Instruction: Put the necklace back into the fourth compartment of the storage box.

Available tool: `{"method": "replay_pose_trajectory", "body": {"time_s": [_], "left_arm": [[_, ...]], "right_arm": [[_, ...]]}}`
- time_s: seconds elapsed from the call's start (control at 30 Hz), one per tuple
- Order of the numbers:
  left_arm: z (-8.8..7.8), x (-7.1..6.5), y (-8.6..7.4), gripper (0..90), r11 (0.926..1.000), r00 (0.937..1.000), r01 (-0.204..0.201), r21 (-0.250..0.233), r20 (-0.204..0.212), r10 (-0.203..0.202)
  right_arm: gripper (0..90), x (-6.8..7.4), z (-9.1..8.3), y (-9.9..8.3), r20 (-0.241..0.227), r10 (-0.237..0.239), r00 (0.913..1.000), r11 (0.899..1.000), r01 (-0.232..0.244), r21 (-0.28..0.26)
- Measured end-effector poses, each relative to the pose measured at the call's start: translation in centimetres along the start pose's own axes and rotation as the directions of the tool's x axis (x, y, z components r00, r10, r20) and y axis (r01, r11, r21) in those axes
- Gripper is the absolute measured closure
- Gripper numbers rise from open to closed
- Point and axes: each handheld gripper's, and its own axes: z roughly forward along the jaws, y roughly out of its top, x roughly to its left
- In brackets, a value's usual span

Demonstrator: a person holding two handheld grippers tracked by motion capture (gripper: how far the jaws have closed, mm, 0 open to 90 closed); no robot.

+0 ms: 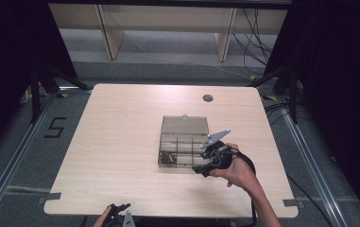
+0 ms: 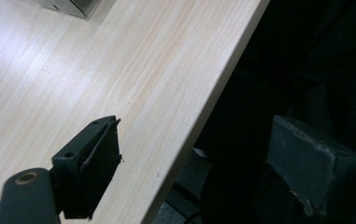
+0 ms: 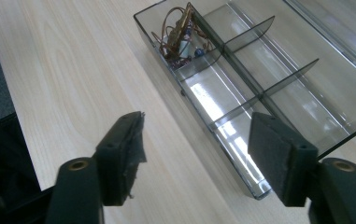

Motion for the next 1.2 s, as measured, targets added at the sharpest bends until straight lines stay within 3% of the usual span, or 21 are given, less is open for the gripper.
{"method": "replay_pose_trajectory", "body": {"time_s": [0.07,0.13,0.23,0.3,0.43,0.5,0.53,0.57,0.6,0.63,0.7,0.73,0.87,0.9,0.93,1.0,1.03,1.07,1.1,1.13,1.2], "left_arm": [[0.0,0.0,0.0,16.3,1.0000,1.0000,-0.005,0.004,0.000,0.005],[0.0,0.1,0.0,16.3,1.0000,1.0000,-0.005,0.003,-0.001,0.005],[0.0,0.1,0.0,16.3,1.0000,1.0000,-0.002,0.002,-0.002,0.002],[0.0,0.1,0.0,16.3,1.0000,1.0000,0.000,0.004,-0.001,0.000],[0.0,0.0,0.0,16.3,1.0000,1.0000,-0.004,0.001,0.000,0.004],[0.1,-0.1,0.0,16.2,0.9998,0.9998,0.014,-0.015,0.017,-0.014],[0.0,0.0,0.0,16.3,1.0000,1.0000,0.005,-0.007,0.003,-0.004],[-0.1,0.1,0.0,16.3,0.9999,0.9999,-0.009,0.004,-0.004,0.009],[-0.1,0.1,0.0,16.3,1.0000,1.0000,-0.005,0.004,-0.002,0.005],[0.0,0.1,0.0,16.3,0.9999,0.9998,-0.012,0.008,0.015,0.012],[0.0,0.0,0.0,16.3,1.0000,1.0000,0.003,-0.009,0.001,-0.003],[-0.2,0.1,0.1,16.3,0.9999,1.0000,-0.005,0.009,0.005,0.005],[0.0,0.1,0.0,16.3,1.0000,1.0000,-0.001,-0.003,0.005,0.001],[-0.1,0.0,0.0,16.3,1.0000,1.0000,-0.001,-0.001,-0.009,0.001],[-0.1,0.0,0.0,16.3,1.0000,1.0000,-0.003,-0.003,-0.009,0.003],[-0.1,0.0,0.0,16.3,1.0000,1.0000,0.001,-0.007,-0.007,-0.001],[-0.1,0.0,0.0,16.3,1.0000,0.9999,0.000,-0.008,-0.011,0.000],[-0.1,0.1,0.0,16.3,1.0000,1.0000,-0.003,-0.003,-0.008,0.003],[-0.2,0.1,0.0,16.3,1.0000,1.0000,-0.003,-0.003,0.000,0.003],[-0.1,0.0,0.0,16.3,0.9999,1.0000,0.002,-0.010,0.003,-0.001],[-0.1,0.0,0.1,16.3,1.0000,1.0000,-0.006,-0.006,0.000,0.006]], "right_arm": [[34.4,0.1,0.0,-0.1,0.002,0.008,1.0000,1.000,-0.008,-0.002],[32.3,0.4,0.1,-0.2,0.001,0.044,0.9990,0.999,-0.044,-0.010],[30.3,0.6,0.0,-0.4,-0.015,0.024,0.9996,1.000,-0.024,-0.016],[29.4,0.9,0.0,-0.7,0.000,0.041,0.9992,0.999,-0.041,-0.014],[28.0,1.0,0.0,-1.0,-0.005,0.035,0.9994,0.999,-0.035,-0.030],[27.1,1.0,-0.2,-1.2,0.009,0.022,0.9997,0.999,-0.022,-0.035],[27.1,1.1,-0.1,-1.2,0.018,0.044,0.9989,0.998,-0.043,-0.037],[27.1,1.0,-0.1,-1.3,0.017,0.008,0.9998,0.999,-0.008,-0.034],[27.1,1.1,-0.3,-1.4,0.013,0.039,0.9992,0.999,-0.038,-0.030],[27.1,1.1,-0.4,-1.4,0.013,0.027,0.9995,0.999,-0.027,-0.029],[27.1,1.3,-0.5,-1.6,0.023,0.032,0.9992,0.999,-0.031,-0.033],[27.1,1.3,-0.5,-1.6,0.010,0.018,0.9998,0.999,-0.017,-0.034],[26.8,1.6,-0.7,-1.8,0.021,0.034,0.9992,0.998,-0.033,-0.047],[26.2,1.5,-0.7,-1.9,0.022,0.006,0.9997,0.998,-0.005,-0.059],[25.5,1.7,-0.7,-1.9,0.023,0.031,0.9993,0.997,-0.030,-0.065],[24.9,1.7,-0.7,-2.1,0.015,0.025,0.9996,0.998,-0.024,-0.059],[24.6,1.8,-0.5,-2.2,0.009,0.022,0.9997,0.996,-0.021,-0.082],[24.2,1.9,-0.7,-2.3,0.010,0.026,0.9996,0.998,-0.025,-0.060],[23.9,1.8,-0.5,-2.4,0.012,0.002,0.9999,0.997,-0.001,-0.075],[23.6,2.0,-0.4,-2.5,0.011,0.034,0.9994,0.996,-0.033,-0.081],[22.1,1.8,-0.7,-2.6,0.019,0.015,0.9997,0.997,-0.014,-0.079]]}}
